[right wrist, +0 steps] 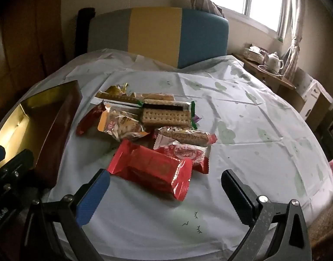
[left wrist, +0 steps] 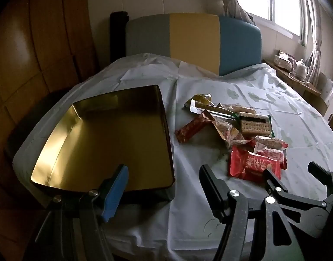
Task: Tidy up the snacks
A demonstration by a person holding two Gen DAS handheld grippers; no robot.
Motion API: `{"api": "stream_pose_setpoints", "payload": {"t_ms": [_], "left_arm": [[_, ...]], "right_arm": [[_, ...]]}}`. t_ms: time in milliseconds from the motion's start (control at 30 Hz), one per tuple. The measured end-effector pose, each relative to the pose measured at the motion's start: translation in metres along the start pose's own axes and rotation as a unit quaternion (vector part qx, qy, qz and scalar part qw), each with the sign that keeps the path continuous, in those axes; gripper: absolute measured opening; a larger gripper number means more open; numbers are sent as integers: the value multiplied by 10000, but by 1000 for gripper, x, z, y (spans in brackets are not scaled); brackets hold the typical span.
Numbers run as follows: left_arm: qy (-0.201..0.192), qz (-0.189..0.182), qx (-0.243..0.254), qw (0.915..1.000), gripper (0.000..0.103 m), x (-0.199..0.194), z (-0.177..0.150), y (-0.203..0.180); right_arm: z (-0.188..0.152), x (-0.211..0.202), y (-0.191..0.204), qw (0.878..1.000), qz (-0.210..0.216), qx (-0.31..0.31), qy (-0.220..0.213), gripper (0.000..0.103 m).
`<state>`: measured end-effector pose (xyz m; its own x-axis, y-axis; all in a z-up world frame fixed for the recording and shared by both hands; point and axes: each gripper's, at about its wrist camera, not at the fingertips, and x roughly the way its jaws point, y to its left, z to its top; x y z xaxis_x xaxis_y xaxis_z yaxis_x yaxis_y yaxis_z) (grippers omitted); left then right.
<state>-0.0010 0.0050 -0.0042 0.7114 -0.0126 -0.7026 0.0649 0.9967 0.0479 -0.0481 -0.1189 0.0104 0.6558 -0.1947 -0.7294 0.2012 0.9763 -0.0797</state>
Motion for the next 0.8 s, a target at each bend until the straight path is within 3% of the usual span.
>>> {"api": "stream_pose_setpoints", "payload": {"t_ms": [800], "left_arm": [[-42,4,22,10000,69,-6,0,-1]], "right_arm": [[1,-2,-1,10000,23,26,-45,103]]}}
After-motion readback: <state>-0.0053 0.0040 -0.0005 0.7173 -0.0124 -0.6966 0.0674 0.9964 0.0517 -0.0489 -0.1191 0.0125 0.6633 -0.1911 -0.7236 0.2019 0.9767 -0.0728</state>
